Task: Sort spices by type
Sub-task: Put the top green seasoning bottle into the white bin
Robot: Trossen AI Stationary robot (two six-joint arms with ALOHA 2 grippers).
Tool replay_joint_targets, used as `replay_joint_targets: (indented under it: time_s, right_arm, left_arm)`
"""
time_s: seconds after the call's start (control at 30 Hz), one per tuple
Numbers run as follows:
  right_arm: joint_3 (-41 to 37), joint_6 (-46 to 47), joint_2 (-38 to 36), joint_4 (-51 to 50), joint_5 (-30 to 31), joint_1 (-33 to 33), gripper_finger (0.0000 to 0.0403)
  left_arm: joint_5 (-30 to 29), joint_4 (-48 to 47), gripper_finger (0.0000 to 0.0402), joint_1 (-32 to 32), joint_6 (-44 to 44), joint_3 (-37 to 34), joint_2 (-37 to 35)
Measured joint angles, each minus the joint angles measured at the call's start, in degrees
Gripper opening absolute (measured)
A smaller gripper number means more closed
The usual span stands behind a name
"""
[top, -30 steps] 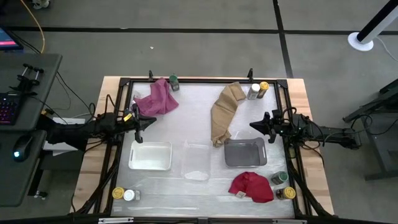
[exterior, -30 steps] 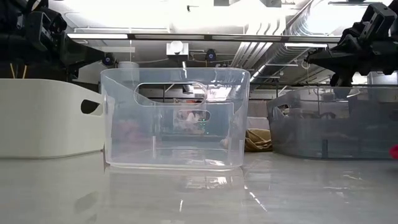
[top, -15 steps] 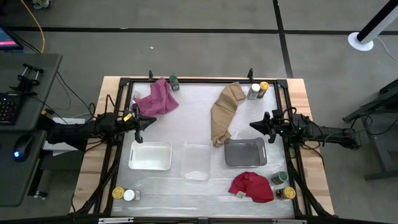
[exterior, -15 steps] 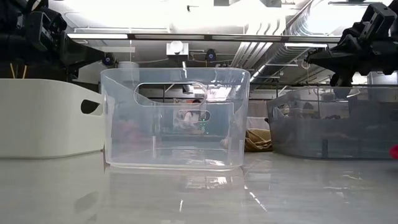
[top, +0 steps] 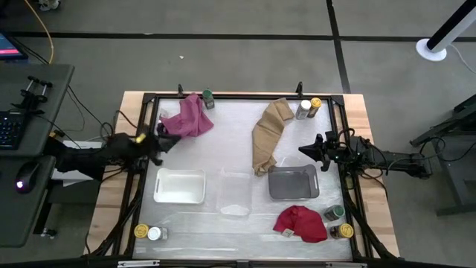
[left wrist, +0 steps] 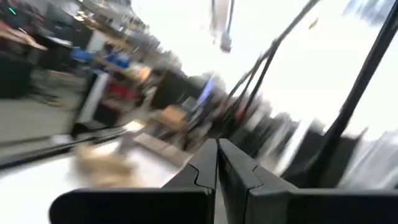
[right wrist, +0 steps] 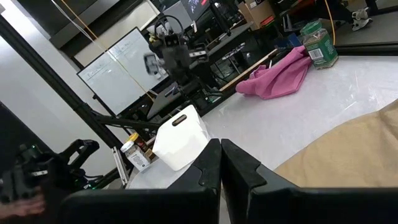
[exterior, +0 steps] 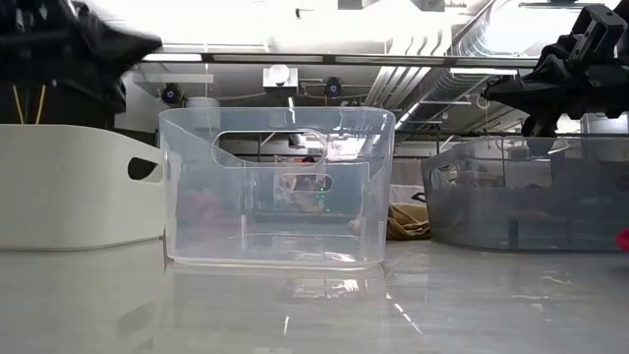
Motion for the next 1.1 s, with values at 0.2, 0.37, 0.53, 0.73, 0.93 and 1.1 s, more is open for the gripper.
replay_joint_targets:
  time_s: [0.2,0.37,0.53,0.73,0.93,1.1]
  right_arm:
    - [0.0,0.0,0.0,0.0,0.0,0.0,0.0001]
    - [0.0,0.0,0.0,0.0,0.0,0.0,0.0001]
    - [0.0,0.0,0.0,0.0,0.0,0.0,0.0001]
    - [0.0,0.0,0.0,0.0,0.0,0.0,0.0001]
    - [0.0,0.0,0.0,0.0,0.0,0.0,0.0001]
    - [0.0,0.0,0.0,0.0,0.0,0.0,0.0001]
  left_arm:
    - [-7.2,13.0,0.0003,0.0,-11.0,0.0,0.1]
    - [-8.8,3.2,0.0025,1.2,-15.3,4.1,4.4]
    - [-5.7,-7.9,0.0109,7.1,-12.0,17.0,18.1]
    - [1.7,-27.5,0.0212,21.3,3.7,39.8,41.7]
    - [13.4,-47.3,0.0265,36.3,16.4,60.8,67.5]
    - [16.0,-62.4,0.0278,42.3,20.7,74.8,85.0]
